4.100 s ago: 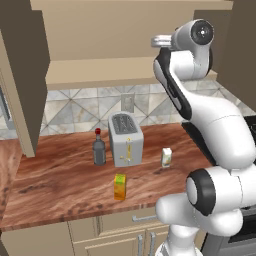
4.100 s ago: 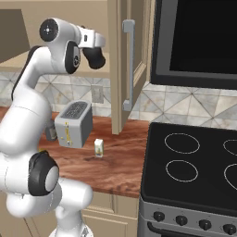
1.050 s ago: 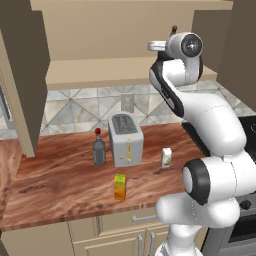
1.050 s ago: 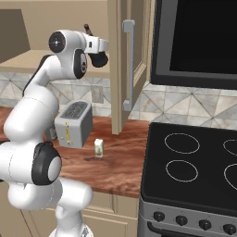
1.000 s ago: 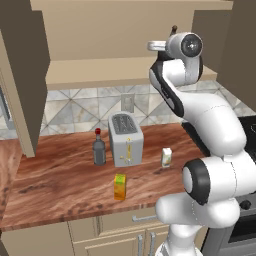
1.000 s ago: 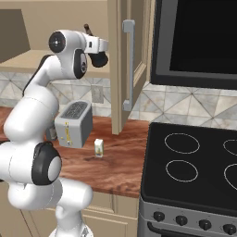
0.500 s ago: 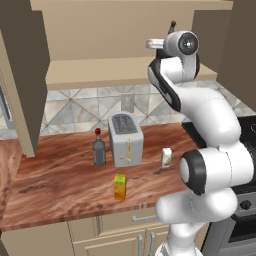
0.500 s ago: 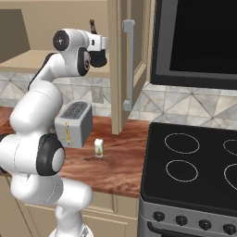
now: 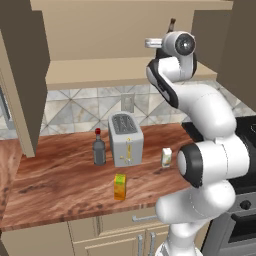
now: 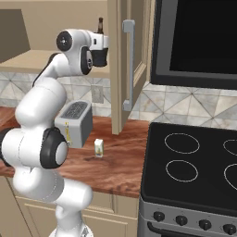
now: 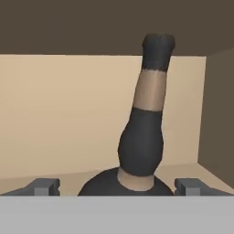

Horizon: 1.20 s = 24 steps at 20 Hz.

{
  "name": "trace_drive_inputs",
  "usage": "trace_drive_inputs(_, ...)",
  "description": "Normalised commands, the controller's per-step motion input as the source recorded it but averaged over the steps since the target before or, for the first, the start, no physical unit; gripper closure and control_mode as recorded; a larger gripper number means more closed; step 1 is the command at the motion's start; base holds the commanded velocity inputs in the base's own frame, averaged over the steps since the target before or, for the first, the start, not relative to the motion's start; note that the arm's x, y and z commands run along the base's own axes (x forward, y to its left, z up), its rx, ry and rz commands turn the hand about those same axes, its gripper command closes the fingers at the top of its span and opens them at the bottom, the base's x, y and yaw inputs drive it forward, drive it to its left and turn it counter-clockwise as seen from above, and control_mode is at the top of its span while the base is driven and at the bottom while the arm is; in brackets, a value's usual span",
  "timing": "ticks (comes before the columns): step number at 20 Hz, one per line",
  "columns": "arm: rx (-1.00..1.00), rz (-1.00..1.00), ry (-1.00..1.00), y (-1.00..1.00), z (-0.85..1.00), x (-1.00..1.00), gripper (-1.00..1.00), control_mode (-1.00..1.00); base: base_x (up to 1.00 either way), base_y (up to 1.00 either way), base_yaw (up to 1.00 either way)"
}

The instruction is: Sort all alcoholic drinks to one cabinet, and non-alcoholic drinks to the other.

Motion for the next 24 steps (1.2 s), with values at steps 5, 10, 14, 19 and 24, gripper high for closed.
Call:
trace_drive_inputs(5,-0.02,0.00,-0.03,0.00,0.00,0.05,-1.00,-1.00,0.00,0.00,0.00)
trace_drive_inputs(10,-0.02,0.00,-0.06,0.00,0.05,-0.09,-1.00,-1.00,0.00,0.00,0.00)
trace_drive_inputs(14,0.00,0.00,-0.04,0.00,0.20,-0.51,-1.00,-1.00,0.00,0.00,0.00)
trace_drive_inputs(19,0.01,0.00,0.00,0.00,0.18,-0.72,-1.00,-1.00,0.00,0.00,0.00)
trace_drive_inputs(24,0.01,0.01,0.03,0.00,0.12,-0.73,-1.00,-1.00,0.00,0.00,0.00)
